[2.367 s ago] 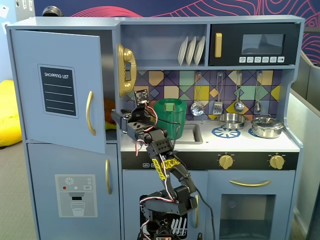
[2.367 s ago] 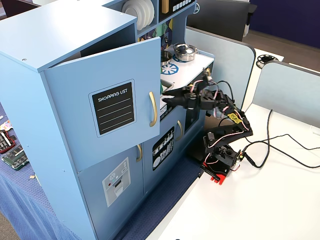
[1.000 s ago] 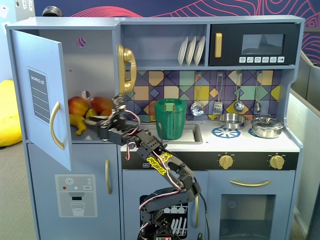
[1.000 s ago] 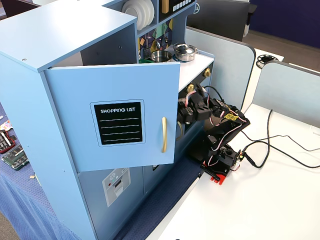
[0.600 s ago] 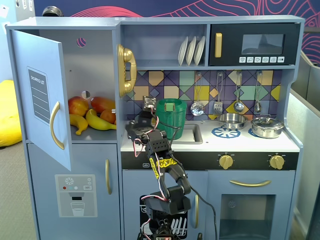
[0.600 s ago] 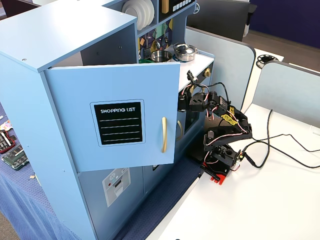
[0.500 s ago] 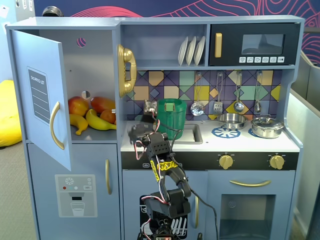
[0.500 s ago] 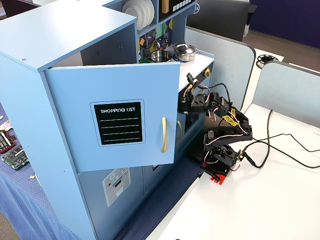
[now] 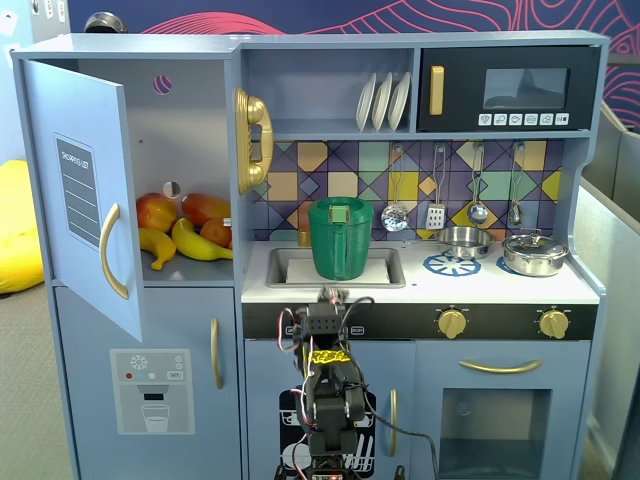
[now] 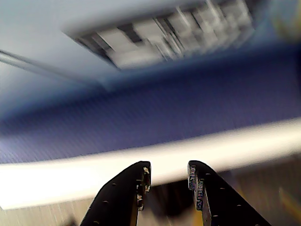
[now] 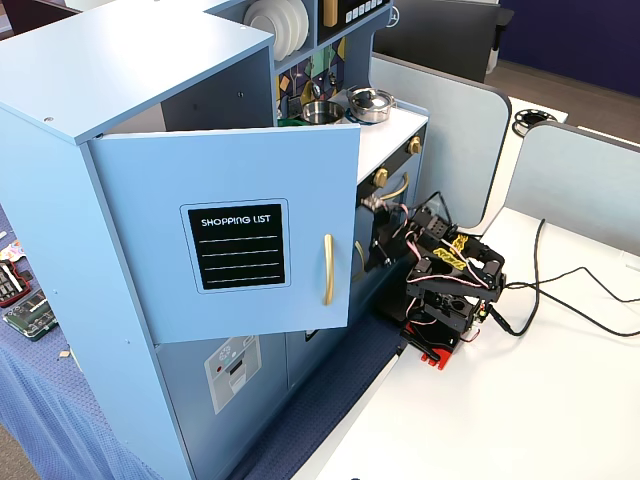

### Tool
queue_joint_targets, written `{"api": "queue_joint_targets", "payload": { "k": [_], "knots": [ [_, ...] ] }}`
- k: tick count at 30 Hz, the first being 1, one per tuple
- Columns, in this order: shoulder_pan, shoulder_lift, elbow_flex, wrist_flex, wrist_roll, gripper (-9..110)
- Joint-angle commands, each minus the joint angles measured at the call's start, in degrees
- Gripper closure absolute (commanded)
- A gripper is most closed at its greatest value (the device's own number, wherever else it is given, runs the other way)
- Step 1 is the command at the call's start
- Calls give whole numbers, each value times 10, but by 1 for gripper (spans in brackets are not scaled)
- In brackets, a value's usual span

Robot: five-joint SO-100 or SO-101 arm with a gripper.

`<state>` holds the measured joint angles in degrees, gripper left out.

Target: Open the left cabinet door

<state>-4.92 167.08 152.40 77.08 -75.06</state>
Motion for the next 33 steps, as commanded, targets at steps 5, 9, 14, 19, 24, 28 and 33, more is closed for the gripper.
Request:
{"api": "queue_joint_targets", "payload": {
  "k": [5, 9, 14, 19, 24, 28, 33],
  "knots": [
    [36, 52, 156, -40, -6, 101],
    [25, 69, 193, -62, 15, 101],
    [16, 94, 194, -63, 13, 101],
    [32, 149, 193, 38, -82, 101],
    [41, 149, 193, 105, -150, 100],
    [41, 149, 193, 108, -130, 98],
    [47, 150, 193, 107, -116, 98]
  ]
}}
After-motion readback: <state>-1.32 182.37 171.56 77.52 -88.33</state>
